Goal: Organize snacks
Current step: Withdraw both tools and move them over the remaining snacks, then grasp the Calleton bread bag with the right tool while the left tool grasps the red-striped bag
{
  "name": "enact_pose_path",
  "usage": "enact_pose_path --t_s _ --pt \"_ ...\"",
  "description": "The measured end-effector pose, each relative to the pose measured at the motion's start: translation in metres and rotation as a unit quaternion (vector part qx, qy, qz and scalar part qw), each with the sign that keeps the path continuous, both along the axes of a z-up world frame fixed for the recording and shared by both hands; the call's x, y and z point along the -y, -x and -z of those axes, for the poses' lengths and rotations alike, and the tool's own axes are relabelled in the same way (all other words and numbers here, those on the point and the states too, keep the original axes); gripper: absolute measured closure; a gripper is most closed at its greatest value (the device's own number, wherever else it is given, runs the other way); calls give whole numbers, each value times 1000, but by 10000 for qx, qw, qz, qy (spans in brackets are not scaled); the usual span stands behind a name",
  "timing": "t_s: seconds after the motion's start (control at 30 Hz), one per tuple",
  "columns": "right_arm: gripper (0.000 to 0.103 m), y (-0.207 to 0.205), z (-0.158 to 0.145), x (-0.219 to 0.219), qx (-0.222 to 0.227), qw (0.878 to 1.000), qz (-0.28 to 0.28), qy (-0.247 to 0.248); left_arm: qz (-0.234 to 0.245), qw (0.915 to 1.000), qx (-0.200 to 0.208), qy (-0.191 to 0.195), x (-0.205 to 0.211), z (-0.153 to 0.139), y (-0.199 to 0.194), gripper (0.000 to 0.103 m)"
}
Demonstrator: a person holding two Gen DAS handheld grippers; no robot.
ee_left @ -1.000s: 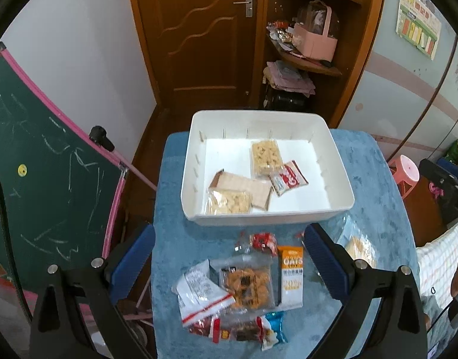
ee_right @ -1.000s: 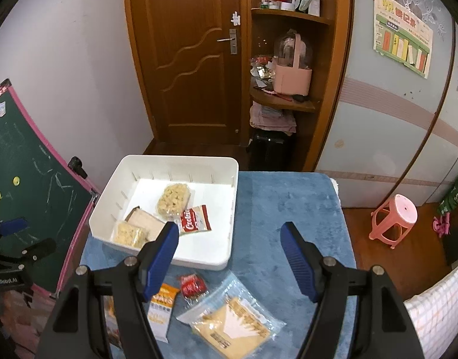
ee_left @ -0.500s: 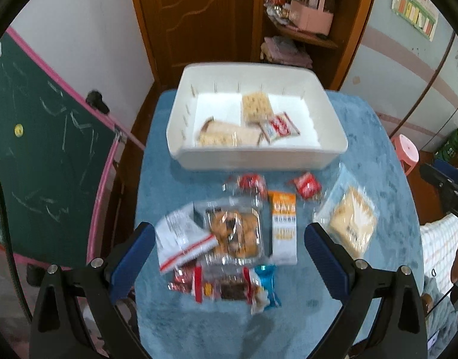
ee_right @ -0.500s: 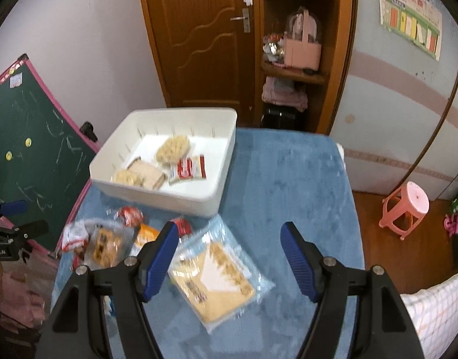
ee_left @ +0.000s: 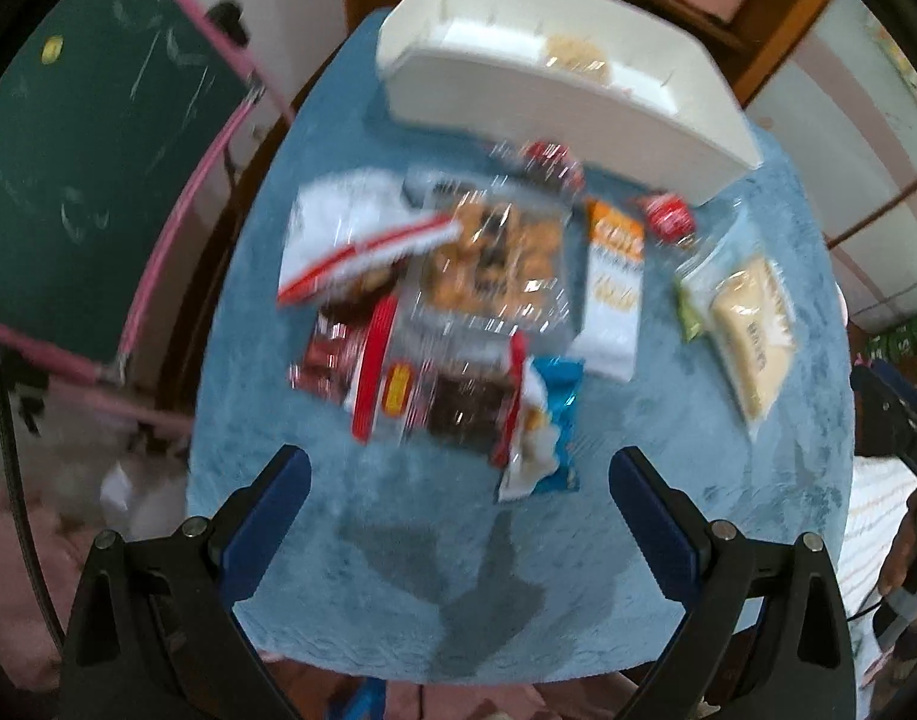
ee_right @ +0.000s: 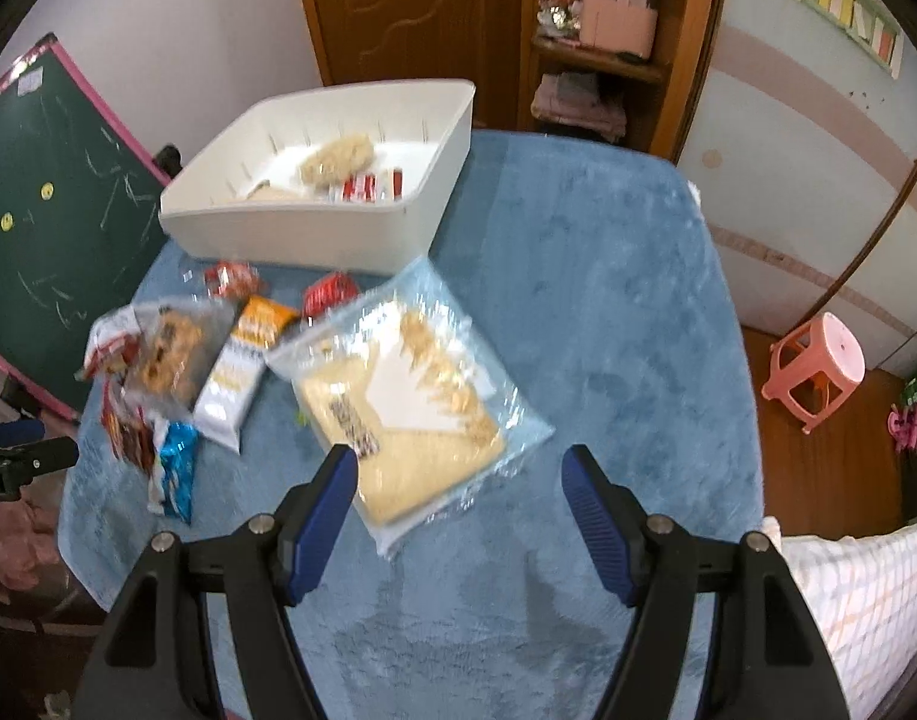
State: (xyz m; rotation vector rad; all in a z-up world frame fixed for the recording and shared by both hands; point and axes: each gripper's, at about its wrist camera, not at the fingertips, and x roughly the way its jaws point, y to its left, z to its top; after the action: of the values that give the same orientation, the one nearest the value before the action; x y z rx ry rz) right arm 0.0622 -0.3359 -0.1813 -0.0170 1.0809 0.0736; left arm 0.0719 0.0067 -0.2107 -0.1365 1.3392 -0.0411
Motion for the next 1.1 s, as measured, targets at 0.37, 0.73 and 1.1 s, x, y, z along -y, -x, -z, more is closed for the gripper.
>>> enact_pose_path --t_s 0.37,0.73,1.1 --pt "32 4 30 -21 -111 9983 -435 379 -455 9987 -218 -22 -8 45 3 4" --pt "32 1 71 -77 15 9841 -1071 1415 -641 9971 -94 -396 -4 71 -17 4" --pt "34 -18 99 -76 8 9781 -807 1919 -395 9981 -184 -440 6 75 -39 4"
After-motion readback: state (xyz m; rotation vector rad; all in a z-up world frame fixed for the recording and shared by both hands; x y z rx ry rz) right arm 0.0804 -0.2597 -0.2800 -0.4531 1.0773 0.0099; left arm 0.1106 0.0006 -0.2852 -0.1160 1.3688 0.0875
